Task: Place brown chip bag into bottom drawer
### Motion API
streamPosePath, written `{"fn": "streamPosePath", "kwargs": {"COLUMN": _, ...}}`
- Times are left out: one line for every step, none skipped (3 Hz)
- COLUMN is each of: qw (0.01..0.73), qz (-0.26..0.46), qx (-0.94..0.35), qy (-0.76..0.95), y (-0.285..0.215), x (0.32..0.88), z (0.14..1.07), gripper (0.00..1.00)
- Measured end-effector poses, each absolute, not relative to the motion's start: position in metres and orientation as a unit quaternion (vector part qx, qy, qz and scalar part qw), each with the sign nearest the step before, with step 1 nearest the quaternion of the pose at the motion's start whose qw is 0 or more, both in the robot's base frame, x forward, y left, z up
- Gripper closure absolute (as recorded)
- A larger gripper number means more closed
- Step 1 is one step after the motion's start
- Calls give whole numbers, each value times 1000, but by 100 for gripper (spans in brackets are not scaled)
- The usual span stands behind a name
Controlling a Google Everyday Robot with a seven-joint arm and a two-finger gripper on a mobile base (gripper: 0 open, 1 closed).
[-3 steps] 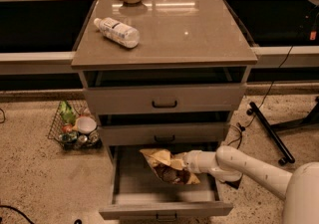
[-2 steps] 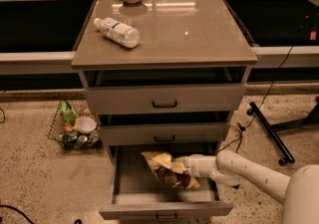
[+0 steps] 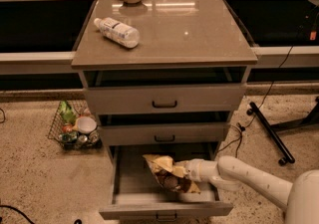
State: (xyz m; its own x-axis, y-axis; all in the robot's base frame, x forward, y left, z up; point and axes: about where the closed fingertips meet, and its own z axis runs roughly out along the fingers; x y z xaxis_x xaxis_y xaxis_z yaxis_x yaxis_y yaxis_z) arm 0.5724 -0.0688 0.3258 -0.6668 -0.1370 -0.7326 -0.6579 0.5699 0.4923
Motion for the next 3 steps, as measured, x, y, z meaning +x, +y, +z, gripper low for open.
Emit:
{"fn": "streamPosePath", "kwargs": {"qw": 331, "qz": 397, "qx": -235, "qy": 823, "y": -70, "x": 571, "z": 325, "gripper": 59}}
{"fn": "streamPosePath", "kwargs": {"qw": 338, "qz": 395, "qx": -231, "qy": 822, "y": -73, "x": 570, "z": 327, "gripper": 35}}
{"fn": "streamPosePath", "kwargs": {"qw": 345, "qz": 393, "qx": -228, "qy": 821, "y": -75, "x": 570, "z": 330, "gripper": 12}}
